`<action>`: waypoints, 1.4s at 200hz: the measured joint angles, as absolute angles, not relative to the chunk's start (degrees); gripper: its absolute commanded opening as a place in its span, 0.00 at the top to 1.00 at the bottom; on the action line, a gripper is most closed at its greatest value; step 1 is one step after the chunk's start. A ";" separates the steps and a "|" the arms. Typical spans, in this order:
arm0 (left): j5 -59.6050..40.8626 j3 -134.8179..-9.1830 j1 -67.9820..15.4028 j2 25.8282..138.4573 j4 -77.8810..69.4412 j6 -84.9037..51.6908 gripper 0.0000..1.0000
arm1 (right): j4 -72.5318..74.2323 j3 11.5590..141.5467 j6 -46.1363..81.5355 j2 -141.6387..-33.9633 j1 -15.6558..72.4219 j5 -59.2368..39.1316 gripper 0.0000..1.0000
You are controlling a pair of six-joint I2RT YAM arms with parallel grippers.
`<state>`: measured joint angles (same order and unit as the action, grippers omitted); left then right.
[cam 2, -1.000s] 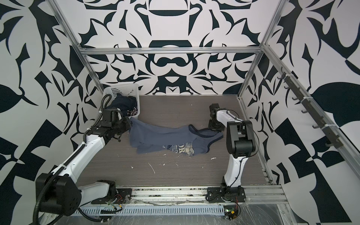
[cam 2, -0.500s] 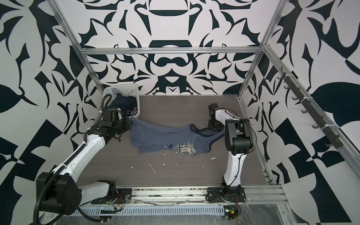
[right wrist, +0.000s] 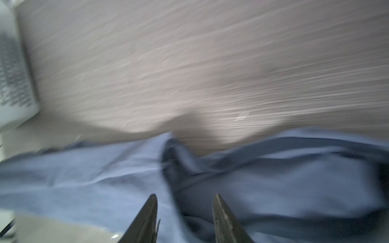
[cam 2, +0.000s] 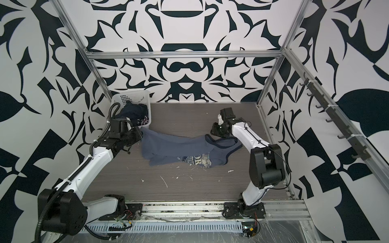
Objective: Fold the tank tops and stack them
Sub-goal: 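Lift the tank top with both grippers, raising it off the table, then swing the raised tank top away from the robot and lay it flat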
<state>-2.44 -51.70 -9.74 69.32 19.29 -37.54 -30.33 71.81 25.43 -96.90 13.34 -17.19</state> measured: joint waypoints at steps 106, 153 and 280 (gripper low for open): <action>-2.15 -52.31 -9.74 68.40 20.58 -37.47 1.00 | -31.66 78.28 25.36 -109.65 18.20 -18.72 0.97; -1.78 -62.04 -8.47 67.42 24.88 -36.53 1.00 | -35.20 79.37 25.04 -94.19 13.10 -17.34 1.00; -11.35 -88.55 -7.11 63.22 26.22 -36.62 1.00 | -37.67 89.93 23.53 -58.41 5.26 -22.96 1.00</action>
